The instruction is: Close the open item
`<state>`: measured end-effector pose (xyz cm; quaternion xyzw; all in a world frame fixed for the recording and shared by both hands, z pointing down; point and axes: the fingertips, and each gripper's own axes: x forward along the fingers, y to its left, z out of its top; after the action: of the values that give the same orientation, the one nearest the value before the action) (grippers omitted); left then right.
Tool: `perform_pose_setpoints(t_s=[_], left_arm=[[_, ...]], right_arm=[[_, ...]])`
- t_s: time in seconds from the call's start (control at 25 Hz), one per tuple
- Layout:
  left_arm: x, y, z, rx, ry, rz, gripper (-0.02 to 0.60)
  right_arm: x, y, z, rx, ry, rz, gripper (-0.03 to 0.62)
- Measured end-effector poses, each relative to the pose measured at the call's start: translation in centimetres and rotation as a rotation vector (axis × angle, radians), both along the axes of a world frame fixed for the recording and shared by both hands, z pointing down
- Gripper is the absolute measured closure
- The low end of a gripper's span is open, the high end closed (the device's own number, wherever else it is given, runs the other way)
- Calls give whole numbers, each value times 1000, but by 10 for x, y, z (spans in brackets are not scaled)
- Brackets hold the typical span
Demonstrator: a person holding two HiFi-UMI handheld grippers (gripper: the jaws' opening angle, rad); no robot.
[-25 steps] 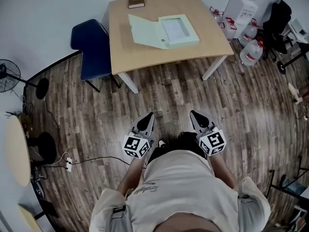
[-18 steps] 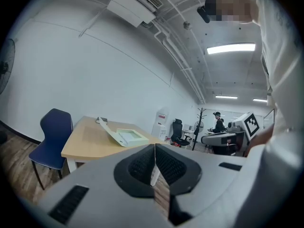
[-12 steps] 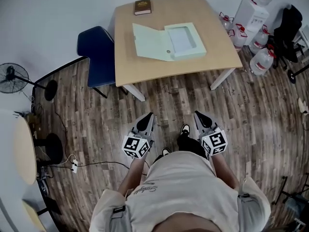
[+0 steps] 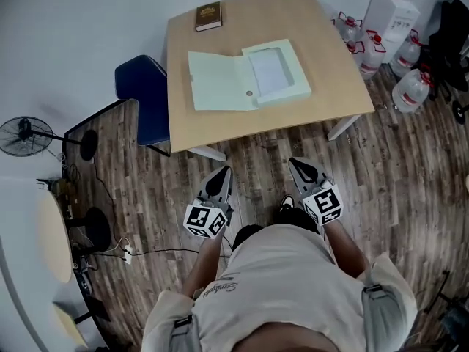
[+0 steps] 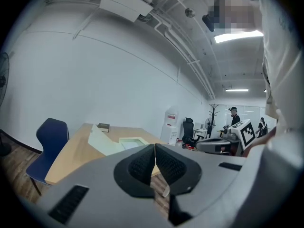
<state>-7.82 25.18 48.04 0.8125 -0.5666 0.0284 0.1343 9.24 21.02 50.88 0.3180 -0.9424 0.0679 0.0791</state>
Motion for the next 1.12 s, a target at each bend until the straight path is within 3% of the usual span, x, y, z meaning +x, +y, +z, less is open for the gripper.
perform_pose_setpoints(t_s=[0.32, 0.56, 0.8, 1.12], left_arm=[[29, -51, 11, -45, -17, 28, 566], [11, -80, 26, -66, -8, 8, 567], [-10, -114, 40, -50, 23, 12, 567], [-52, -180, 15, 11, -47, 61, 566]], right_arm=[[16, -53, 38, -94, 7, -10, 605], [2, -79, 52, -117, 11, -19, 605], [-8, -113, 41, -74, 31, 21, 605], [-42, -174, 5, -30, 90, 71, 605]])
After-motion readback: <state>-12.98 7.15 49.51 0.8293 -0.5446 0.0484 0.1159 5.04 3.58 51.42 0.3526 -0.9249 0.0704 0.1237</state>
